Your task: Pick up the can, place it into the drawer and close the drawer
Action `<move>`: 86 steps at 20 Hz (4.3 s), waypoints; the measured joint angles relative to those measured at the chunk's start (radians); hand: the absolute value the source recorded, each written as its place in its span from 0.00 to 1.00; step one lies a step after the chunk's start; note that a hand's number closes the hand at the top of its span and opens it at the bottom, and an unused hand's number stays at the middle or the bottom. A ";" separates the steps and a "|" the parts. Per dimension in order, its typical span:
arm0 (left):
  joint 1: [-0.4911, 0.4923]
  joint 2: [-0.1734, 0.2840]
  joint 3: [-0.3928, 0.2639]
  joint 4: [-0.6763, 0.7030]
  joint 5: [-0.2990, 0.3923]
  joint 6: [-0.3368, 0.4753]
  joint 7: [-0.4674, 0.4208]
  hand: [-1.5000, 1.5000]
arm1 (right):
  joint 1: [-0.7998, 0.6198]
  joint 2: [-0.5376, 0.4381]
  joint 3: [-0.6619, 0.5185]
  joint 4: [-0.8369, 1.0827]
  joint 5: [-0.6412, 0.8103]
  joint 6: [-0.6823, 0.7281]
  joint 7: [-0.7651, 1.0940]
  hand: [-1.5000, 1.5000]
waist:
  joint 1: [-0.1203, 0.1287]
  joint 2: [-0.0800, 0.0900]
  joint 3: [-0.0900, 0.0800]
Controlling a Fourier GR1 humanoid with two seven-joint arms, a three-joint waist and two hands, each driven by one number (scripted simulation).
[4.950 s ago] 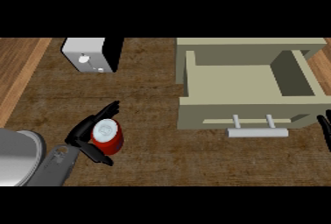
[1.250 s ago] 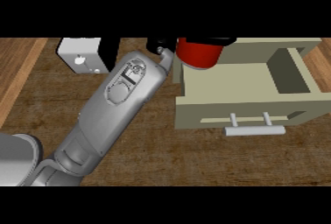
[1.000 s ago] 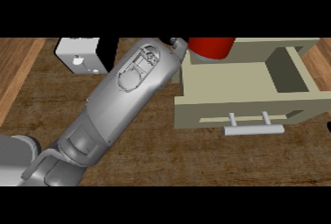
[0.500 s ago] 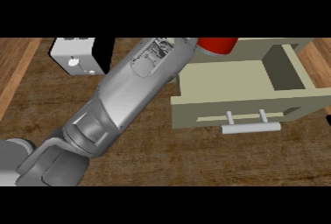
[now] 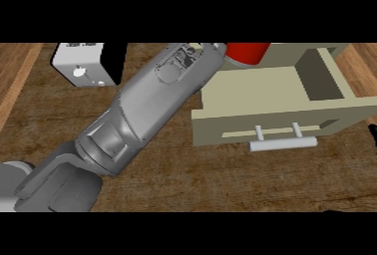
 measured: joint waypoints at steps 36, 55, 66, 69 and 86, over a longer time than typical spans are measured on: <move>0.083 0.000 -0.211 0.109 0.186 0.195 -0.176 0.00 | -0.062 -0.045 0.037 -0.040 0.114 -0.001 -0.035 0.00 | -0.048 0.014 0.000; 0.045 0.000 -0.191 0.055 0.301 0.248 -0.226 0.00 | -0.153 -0.199 0.211 0.012 0.672 -0.038 -0.157 0.00 | 0.024 0.000 -0.002; 0.043 0.028 -0.184 -0.003 0.270 0.248 -0.150 0.00 | -0.267 -0.191 0.374 0.314 1.070 -0.175 -0.151 0.00 | 0.085 -0.015 -0.002; 0.072 0.054 -0.192 -0.057 0.247 0.255 -0.114 0.00 | -0.310 -0.163 0.365 0.422 1.106 -0.245 -0.163 0.00 | 0.094 -0.018 -0.002; 0.227 0.318 -0.212 -0.413 0.171 0.216 0.096 0.00 | -0.609 -0.124 0.257 0.996 1.273 -0.591 -0.246 0.00 | 0.132 -0.039 -0.026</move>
